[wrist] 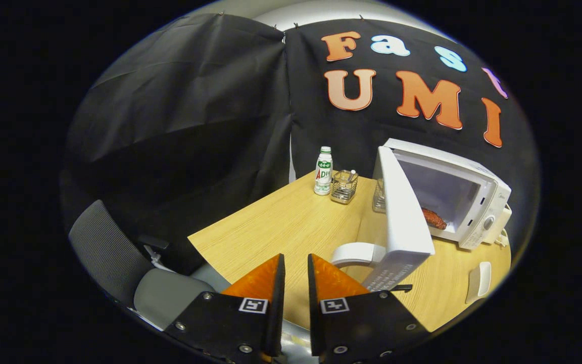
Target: Open the microwave, put the food inside, and close the microwave door.
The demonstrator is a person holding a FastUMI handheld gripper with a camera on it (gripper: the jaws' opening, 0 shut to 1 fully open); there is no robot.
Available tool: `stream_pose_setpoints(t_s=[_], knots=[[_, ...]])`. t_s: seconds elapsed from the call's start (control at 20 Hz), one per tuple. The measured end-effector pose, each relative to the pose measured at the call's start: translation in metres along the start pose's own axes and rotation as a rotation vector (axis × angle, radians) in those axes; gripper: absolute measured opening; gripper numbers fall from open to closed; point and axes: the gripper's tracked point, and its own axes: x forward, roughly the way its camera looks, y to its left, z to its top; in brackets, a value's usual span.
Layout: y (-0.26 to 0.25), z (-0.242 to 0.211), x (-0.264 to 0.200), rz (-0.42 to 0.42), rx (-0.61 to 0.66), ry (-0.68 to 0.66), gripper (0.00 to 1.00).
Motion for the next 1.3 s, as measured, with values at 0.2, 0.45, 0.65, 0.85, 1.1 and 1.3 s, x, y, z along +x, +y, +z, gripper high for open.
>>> stream_pose_setpoints(t_s=[0.2,0.45,0.65,0.85,1.1,1.3], knots=[[-0.033,-0.007,-0.003,-0.065,0.042,0.018,0.2],[-0.109,-0.007,-0.008,-0.196,0.162,0.02,0.2],[-0.173,-0.003,-0.003,-0.316,0.223,0.006,0.2],[-0.227,0.002,0.007,-0.43,0.259,-0.007,0.2],[-0.29,0.008,0.013,-0.579,0.248,-0.007,0.2],[-0.323,0.0,0.019,-0.648,0.259,0.035,0.2]])
